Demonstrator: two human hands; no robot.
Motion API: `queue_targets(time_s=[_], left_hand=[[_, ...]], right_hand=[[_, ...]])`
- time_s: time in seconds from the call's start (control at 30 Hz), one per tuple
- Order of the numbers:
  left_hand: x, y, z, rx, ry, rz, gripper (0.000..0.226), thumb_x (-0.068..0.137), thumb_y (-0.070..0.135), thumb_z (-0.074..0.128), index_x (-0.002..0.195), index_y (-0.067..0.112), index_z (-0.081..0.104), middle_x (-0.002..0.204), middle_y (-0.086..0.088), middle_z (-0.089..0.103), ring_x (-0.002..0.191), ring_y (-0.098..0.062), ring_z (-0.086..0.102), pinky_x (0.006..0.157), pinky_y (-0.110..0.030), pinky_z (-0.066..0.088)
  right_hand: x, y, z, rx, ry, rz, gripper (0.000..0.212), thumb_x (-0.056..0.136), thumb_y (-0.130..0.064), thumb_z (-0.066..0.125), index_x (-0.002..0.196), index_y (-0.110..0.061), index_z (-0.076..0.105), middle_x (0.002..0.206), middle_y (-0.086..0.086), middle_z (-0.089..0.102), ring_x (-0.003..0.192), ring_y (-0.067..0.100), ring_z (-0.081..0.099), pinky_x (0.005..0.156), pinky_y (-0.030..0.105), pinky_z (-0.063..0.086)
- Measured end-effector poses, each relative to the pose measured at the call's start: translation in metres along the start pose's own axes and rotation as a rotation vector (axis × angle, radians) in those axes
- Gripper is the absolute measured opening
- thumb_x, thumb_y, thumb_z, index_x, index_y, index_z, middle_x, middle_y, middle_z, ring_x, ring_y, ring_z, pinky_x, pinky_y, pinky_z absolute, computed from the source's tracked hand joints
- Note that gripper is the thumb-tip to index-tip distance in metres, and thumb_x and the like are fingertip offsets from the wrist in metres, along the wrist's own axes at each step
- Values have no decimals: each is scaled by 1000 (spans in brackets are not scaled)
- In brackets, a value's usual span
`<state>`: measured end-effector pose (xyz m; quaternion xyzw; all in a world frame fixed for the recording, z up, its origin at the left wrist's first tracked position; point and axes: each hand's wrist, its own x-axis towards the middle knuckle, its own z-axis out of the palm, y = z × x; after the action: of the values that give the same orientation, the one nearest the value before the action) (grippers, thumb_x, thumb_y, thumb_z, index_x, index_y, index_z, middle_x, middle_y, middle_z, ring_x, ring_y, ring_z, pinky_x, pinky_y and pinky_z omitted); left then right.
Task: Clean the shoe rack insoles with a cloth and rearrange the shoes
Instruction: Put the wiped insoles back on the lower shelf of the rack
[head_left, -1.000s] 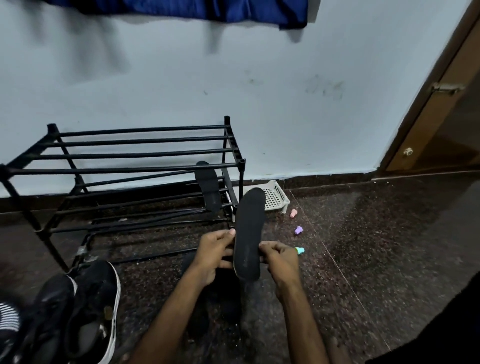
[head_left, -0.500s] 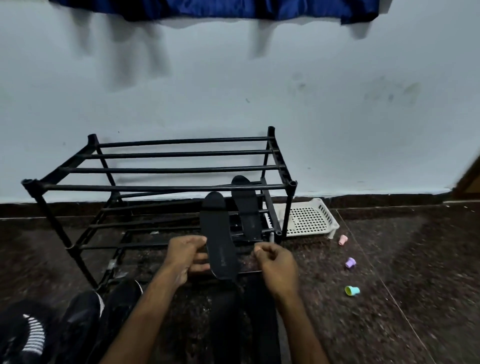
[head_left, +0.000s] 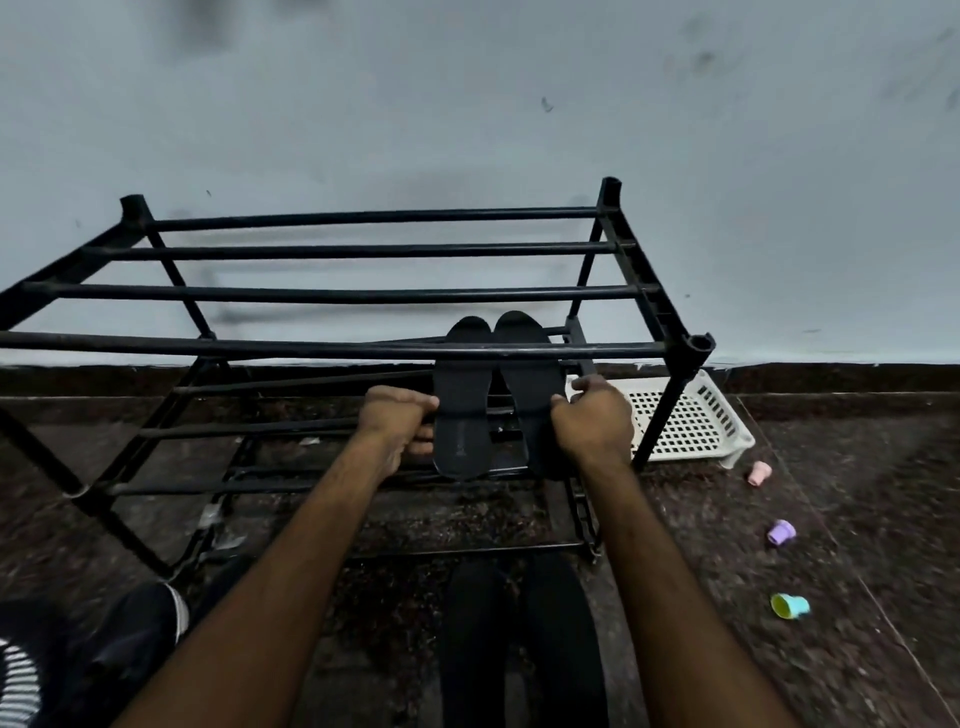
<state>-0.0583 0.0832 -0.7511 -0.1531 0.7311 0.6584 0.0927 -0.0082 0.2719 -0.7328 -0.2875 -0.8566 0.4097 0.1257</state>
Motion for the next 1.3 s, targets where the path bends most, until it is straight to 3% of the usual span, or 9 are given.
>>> queue_targets(time_s=[0.1, 0.3, 0.47, 0.6, 0.77, 0.93, 1.1, 1.3], left_hand=[[3, -1, 2, -5, 10, 19, 22, 95, 4, 60, 74, 12, 59, 43, 1, 58, 30, -6, 50, 31, -19, 43], [4, -12, 4, 112, -21, 62, 10, 96, 12, 60, 90, 7, 65, 76, -12, 66, 40, -14, 59, 35, -24, 48], [6, -18, 3, 111, -16, 76, 12, 96, 12, 60, 86, 10, 66, 74, -8, 66, 40, -14, 57, 36, -24, 46], [9, -21, 5, 79, 16, 82, 13, 96, 11, 60, 84, 10, 67, 70, -8, 66, 38, -13, 56, 35, -22, 44], [13, -26, 9, 51, 41, 79, 13, 95, 12, 61, 84, 10, 68, 67, -9, 68, 39, -16, 58, 34, -22, 41], [16, -28, 11, 91, 50, 103, 12, 94, 15, 63, 85, 11, 68, 72, -10, 70, 45, -20, 62, 35, -22, 41], [13, -26, 12, 148, 37, 139, 11, 95, 18, 62, 90, 11, 68, 76, -10, 72, 54, -28, 69, 35, -23, 42], [14, -30, 17, 158, 51, 155, 13, 95, 20, 62, 87, 14, 68, 74, -8, 73, 44, -19, 64, 38, -24, 44]], right_hand=[[5, 2, 1, 20, 40, 58, 34, 90, -24, 66, 119, -9, 60, 118, 14, 66, 111, 31, 61, 90, 29, 46], [5, 11, 2, 55, 27, 77, 17, 86, -18, 67, 100, -11, 73, 104, 11, 72, 103, 27, 65, 90, 28, 49], [7, 13, 5, 91, 8, 81, 11, 83, -16, 70, 93, -13, 73, 99, 10, 73, 97, 25, 68, 91, 30, 54], [8, 15, 4, 87, -3, 63, 15, 84, -16, 72, 99, -16, 71, 98, 7, 73, 95, 22, 68, 86, 24, 51], [11, 13, 5, 62, -6, 45, 22, 82, -14, 70, 104, -20, 70, 100, 6, 73, 90, 24, 70, 86, 31, 56], [11, 13, 2, 51, -16, 40, 29, 88, -15, 66, 117, -20, 69, 111, 5, 71, 100, 22, 67, 78, 17, 41], [17, 8, 0, 25, -22, 35, 31, 85, -15, 70, 116, -21, 70, 119, 6, 68, 104, 22, 67, 76, 17, 41], [23, 8, 0, 2, -8, 25, 27, 84, -14, 71, 111, -17, 72, 114, 7, 71, 102, 20, 67, 76, 13, 39]])
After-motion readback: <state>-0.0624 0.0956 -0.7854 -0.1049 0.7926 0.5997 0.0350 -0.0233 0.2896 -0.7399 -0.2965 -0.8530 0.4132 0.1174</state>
